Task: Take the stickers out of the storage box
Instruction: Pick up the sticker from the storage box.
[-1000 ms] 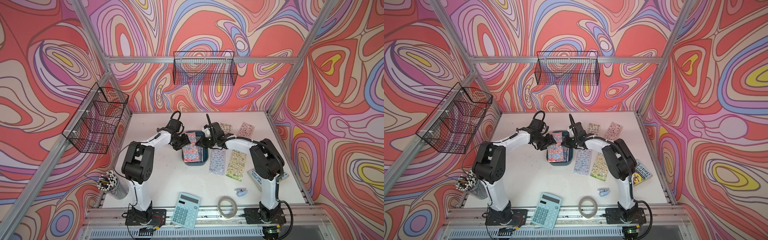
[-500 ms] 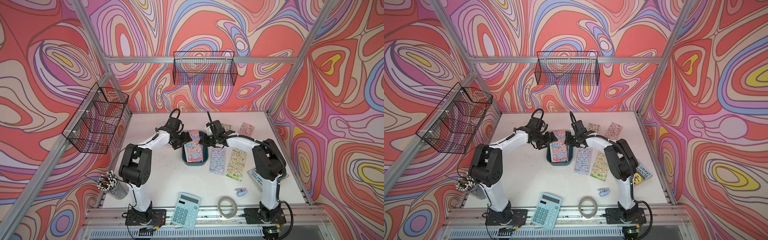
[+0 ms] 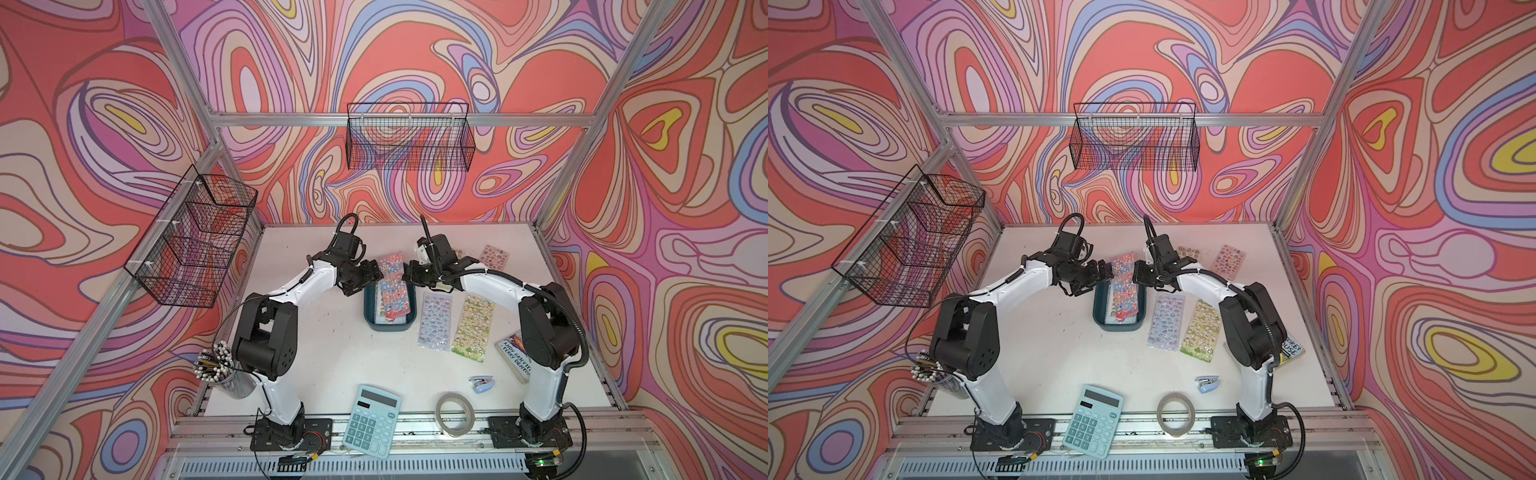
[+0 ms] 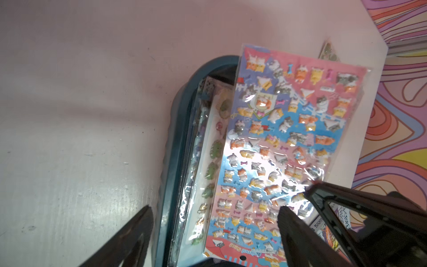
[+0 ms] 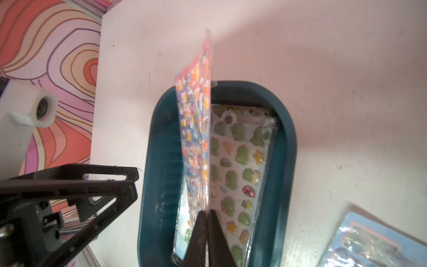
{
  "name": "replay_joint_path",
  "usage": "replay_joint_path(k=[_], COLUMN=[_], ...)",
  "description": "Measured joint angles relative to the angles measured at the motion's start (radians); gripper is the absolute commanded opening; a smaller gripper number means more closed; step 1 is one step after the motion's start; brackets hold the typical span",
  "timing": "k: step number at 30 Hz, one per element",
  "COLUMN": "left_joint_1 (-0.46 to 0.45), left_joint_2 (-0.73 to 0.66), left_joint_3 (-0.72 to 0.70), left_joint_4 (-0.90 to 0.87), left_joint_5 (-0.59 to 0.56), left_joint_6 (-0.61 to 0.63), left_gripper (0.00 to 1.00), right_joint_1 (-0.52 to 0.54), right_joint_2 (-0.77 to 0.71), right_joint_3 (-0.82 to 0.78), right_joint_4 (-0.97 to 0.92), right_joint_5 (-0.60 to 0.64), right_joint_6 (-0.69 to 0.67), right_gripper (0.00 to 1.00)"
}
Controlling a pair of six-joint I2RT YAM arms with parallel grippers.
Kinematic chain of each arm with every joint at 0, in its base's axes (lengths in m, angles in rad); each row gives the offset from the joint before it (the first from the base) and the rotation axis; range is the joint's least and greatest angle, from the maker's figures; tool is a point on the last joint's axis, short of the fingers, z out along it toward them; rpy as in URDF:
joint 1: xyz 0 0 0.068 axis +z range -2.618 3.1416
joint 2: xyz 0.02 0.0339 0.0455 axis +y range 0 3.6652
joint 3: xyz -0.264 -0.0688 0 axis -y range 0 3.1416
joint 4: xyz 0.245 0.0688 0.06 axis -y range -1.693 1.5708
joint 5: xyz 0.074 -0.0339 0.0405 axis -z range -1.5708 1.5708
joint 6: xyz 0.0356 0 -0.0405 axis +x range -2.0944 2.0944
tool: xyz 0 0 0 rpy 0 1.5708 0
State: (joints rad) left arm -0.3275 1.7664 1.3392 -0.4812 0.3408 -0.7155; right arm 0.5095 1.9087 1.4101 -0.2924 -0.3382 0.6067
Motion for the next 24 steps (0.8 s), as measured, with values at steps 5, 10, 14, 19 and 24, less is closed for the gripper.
replay_joint_path(k=[5,10,14,19,24], left_joint_1=[0.005,0.02,0.041,0.075,0.088], left_joint_2=[-0.079,-0.097,-0.097,-0.097,-0.097], left_joint_3=[0.0,0.0,-0.016,-0.073,-0.084], left_joint_4=[0.0,0.003,0.039,0.153,0.244], left_joint_5=[-0.01,0.001,0.056,0.184,0.27], left_joint_6=[0.008,0.009,0.004,-0.037,-0.055], left_gripper=[0.79,0.71,0.72,0.65,0.56], right_joint_1=[-0.014,-0.046,-0.066,-0.097,-0.123], right_joint_2=[-0.022,-0.03,-0.031,-0.039,-0.039], right_joint_3=[-0.001,-0.023,-0.04,-0.094,-0.142], right_joint_4=[0.048,0.138,0.192,0.328,0.462], right_joint_5=[-0.063,-0.153,-0.211,-0.332,-0.43], right_joint_6=[0.009,0.048,0.069,0.14,0.218], right_gripper=[0.0,0.0,0.0,0.0,0.0])
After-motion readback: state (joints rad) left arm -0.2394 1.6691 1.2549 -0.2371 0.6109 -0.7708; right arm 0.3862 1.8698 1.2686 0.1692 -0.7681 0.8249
